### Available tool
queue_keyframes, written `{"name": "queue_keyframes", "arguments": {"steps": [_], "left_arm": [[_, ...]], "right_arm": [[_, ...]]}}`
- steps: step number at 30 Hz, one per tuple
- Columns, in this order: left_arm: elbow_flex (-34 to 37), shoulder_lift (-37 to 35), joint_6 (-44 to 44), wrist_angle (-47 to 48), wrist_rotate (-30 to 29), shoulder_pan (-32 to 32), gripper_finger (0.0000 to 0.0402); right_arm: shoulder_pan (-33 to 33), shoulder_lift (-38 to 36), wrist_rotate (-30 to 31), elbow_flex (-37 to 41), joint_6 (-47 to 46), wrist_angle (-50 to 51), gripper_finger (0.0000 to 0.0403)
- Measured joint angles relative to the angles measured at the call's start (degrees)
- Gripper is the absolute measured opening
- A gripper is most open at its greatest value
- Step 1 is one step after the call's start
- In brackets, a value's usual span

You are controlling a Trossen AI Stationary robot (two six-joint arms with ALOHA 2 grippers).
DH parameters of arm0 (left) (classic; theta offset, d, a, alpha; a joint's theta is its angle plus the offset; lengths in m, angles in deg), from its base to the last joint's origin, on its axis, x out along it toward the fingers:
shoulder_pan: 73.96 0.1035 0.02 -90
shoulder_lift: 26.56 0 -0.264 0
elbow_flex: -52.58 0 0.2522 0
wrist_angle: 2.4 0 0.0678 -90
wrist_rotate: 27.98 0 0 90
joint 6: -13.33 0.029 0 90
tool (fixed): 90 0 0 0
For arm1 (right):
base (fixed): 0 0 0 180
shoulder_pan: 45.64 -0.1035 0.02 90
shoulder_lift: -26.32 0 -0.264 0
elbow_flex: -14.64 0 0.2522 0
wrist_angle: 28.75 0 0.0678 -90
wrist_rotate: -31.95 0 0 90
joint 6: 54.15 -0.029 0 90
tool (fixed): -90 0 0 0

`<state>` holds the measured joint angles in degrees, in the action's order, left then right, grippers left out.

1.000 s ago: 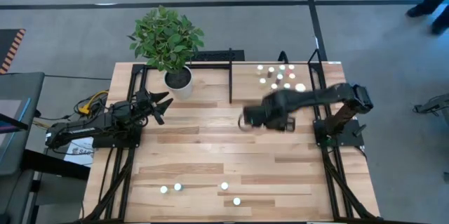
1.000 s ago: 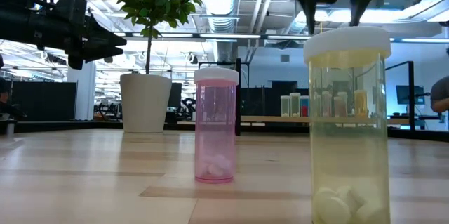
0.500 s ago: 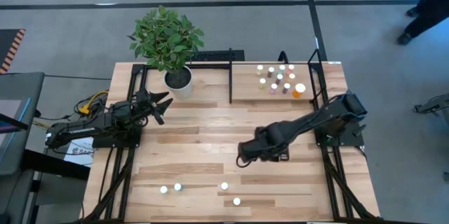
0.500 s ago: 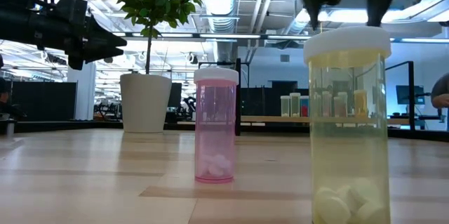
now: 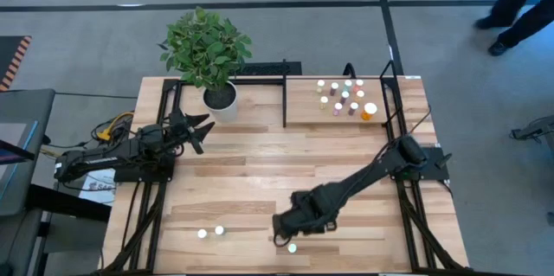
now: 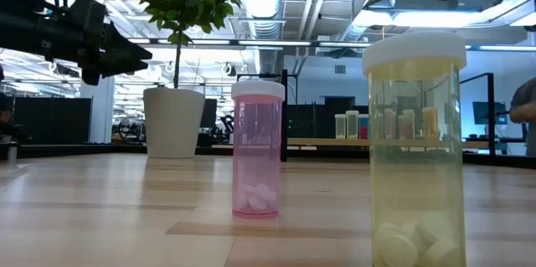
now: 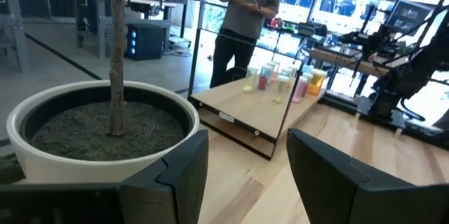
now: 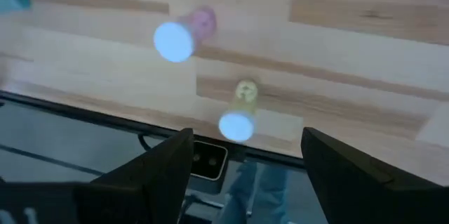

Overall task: Pick and place medicine bottles onto shelf by color
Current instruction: Put the right yellow pill bottle on the shelf

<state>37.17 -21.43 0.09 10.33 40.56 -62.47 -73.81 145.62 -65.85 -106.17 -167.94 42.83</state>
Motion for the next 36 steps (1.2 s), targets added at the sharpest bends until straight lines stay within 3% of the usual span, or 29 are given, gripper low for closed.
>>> {"name": "queue_keyframes", "arguments": {"steps": [9, 16, 28, 36], "left_arm": [[0.0, 0.5, 0.0, 0.0, 0.0, 0.0, 0.0181], [0.0, 0.5, 0.0, 0.0, 0.1, 0.0, 0.0181], [0.0, 0.5, 0.0, 0.0, 0.1, 0.0, 0.0181], [0.0, 0.5, 0.0, 0.0, 0.1, 0.0, 0.0181]], "right_arm": [[-2.4, 9.1, -1.6, -9.6, 1.8, 1.9, 0.0285], [-3.1, 13.0, -5.4, -12.2, 3.3, 1.4, 0.0285], [-3.5, 13.2, -4.1, -11.7, 4.2, 0.4, 0.0286], [-4.1, 13.2, -0.2, -11.7, 4.3, 2.0, 0.0286]]}}
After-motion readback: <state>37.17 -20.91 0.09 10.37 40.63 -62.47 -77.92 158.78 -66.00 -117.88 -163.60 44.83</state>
